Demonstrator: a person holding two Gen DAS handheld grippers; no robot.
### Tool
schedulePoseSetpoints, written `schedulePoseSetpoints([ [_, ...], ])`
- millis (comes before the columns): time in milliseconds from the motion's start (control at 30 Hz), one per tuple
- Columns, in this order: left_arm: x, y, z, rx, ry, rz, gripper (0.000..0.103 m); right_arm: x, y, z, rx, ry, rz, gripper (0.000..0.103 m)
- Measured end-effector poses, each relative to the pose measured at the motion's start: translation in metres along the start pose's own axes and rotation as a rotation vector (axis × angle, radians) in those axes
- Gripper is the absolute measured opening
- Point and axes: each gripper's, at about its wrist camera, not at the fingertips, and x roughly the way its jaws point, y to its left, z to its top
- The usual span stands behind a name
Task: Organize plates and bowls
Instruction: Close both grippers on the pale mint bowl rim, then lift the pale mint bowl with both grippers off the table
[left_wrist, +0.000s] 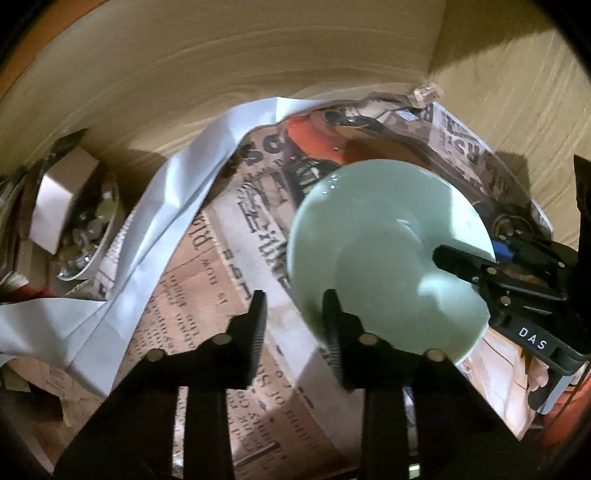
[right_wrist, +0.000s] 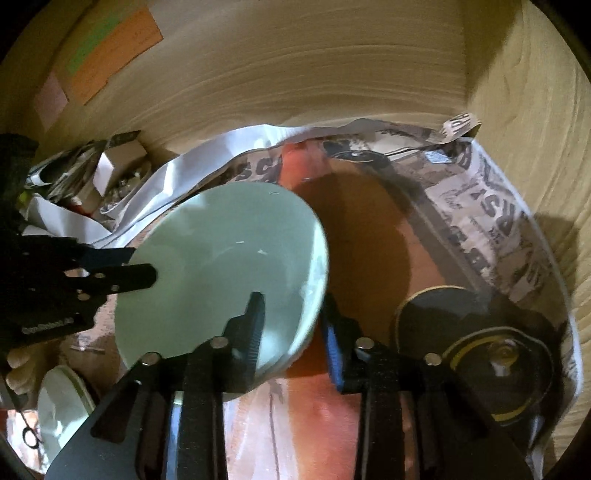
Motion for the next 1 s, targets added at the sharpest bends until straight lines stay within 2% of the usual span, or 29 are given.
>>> schedulePoseSetpoints([
  [67, 0.001, -0.004, 0.000, 0.016, 0.006, -0.014, 0.015, -0.002, 0.002, -0.001, 0.001, -0.006, -0.009, 0.023],
  [100, 0.001, -0.005, -0.001, 0.024, 0.006, -0.009, 0.015, -0.003, 0.004, -0.001, 0.006, -0.007, -0.010, 0.023],
  [300, -0.004, -0.002, -0.005, 0.016, -0.001, 0.014, 0.015, -0.012, 0.008, -0.001, 0.011, -0.028, 0.019, 0.022],
  [567, -0.042, 0.003, -0.019, 0.010, -0.095, 0.033, 0.015, -0.037, 0.029, 0.001, -0.034, -0.096, 0.016, 0.021],
  [867, -0.088, 0.015, -0.047, -0.027, -0.188, 0.002, 0.015, -0.067, 0.060, -0.009, -0.086, -0.166, 0.011, 0.021],
  [1000, -0.110, 0.018, -0.062, -0.033, -0.243, 0.012, 0.014, -0.076, 0.074, -0.015, -0.103, -0.188, 0.013, 0.021],
])
